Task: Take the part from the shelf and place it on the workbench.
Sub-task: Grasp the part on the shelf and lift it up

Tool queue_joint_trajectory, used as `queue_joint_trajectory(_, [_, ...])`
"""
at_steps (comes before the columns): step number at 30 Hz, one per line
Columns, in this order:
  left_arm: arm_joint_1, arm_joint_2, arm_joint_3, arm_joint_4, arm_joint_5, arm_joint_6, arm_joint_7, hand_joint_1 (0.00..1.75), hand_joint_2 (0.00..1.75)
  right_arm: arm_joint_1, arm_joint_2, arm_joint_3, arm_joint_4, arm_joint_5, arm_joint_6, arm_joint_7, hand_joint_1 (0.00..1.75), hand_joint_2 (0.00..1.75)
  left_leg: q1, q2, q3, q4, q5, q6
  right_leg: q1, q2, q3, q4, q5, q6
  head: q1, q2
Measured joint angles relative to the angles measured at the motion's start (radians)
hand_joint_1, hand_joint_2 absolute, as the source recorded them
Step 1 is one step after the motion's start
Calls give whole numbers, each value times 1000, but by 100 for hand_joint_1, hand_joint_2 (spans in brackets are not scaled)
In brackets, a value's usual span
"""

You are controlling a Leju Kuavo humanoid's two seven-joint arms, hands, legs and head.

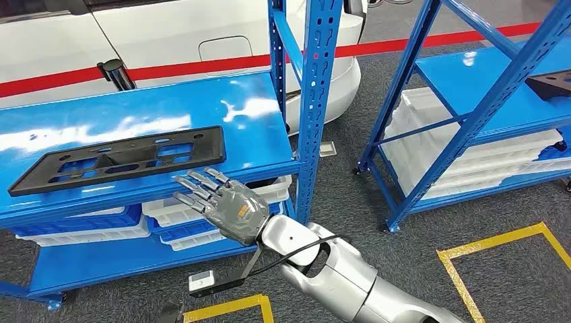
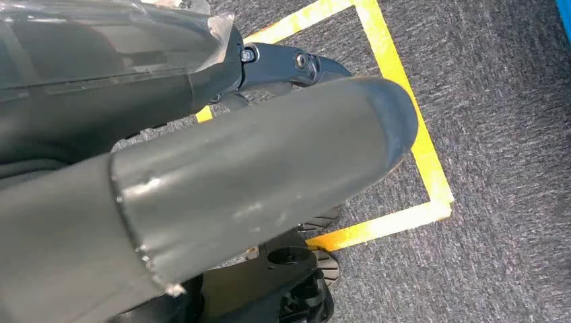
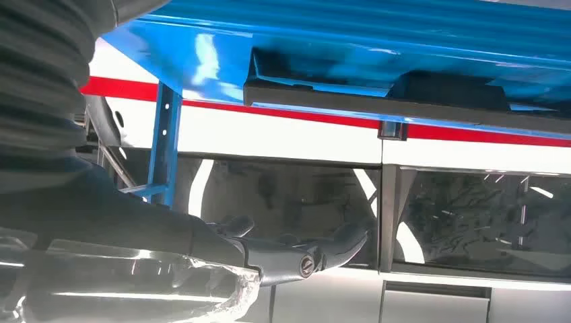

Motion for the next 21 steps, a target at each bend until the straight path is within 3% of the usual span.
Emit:
queue_joint_trajectory(6, [0, 4, 0, 0, 0, -3, -1, 0, 0, -2, 3, 0, 6, 3, -4, 0, 0, 175, -2, 0, -1, 3, -4, 11, -3, 0, 1, -2, 1, 3, 0, 0])
queue_joint_trajectory(9, [-1, 3, 0, 0, 0, -4, -1, 0, 0, -6, 8, -1, 7, 3, -6, 0, 0, 175, 5, 5, 15, -21, 8, 24, 1, -2, -4, 12, -11, 11, 0, 0])
queue_joint_trajectory(10, [-1, 2, 0, 0, 0, -4, -2, 0, 0, -9, 9, -2, 7, 3, -6, 0, 0, 175, 10, 8, 22, -31, 14, 28, 2, -3, -20, 48, -30, 12, 1, 0])
queue_joint_trajectory(12, [-2, 1, 0, 0, 1, -4, -4, 0, 0, -11, 8, -1, 9, 3, -7, 0, 0, 175, 14, 10, 27, -39, 18, 33, -5, -4, -78, 171, -83, 12, 4, 0])
queue_joint_trajectory(14, [-1, 0, 0, 0, 2, -4, -8, 0, 0, -11, 6, -1, 14, 3, -7, 0, 0, 175, 16, 10, 26, -38, 18, 31, -17, -6, -126, 267, -112, 21, 5, 0])
queue_joint_trajectory(15, [-1, 0, 0, 0, 3, -4, -11, 0, 0, -10, 6, 0, 16, 3, -7, 0, 0, 175, 18, 10, 26, -38, 18, 29, -23, -7, -125, 264, -106, 31, 5, 0])
queue_joint_trajectory(16, [-1, -1, 0, 0, 4, -4, -13, 0, 0, -10, 6, 0, 18, 2, -7, -1, 0, 175, 21, 10, 26, -36, 18, 25, -29, -8, -104, 220, -85, 43, 5, 0])
queue_joint_trajectory(18, [0, 0, 0, 0, 7, -4, -17, 0, 0, -13, 6, 0, 19, 1, -7, -1, 0, 175, 26, 8, 24, -29, 16, 10, -38, -14, -33, 79, -29, 65, 6, 0])
queue_joint_trajectory(19, [0, 0, 0, 0, 8, -4, -18, 0, 0, -14, 7, 0, 20, 0, -7, -2, 0, 175, 27, 7, 23, -24, 15, 2, -39, -15, -8, 28, -9, 67, 7, 0])
queue_joint_trajectory(21, [0, 2, 0, 0, 9, -4, -18, 0, 0, -15, 9, 1, 21, -1, -7, -2, 0, 175, 26, 6, 18, -21, 17, -15, -36, -15, 5, 0, 5, 57, 7, 0])
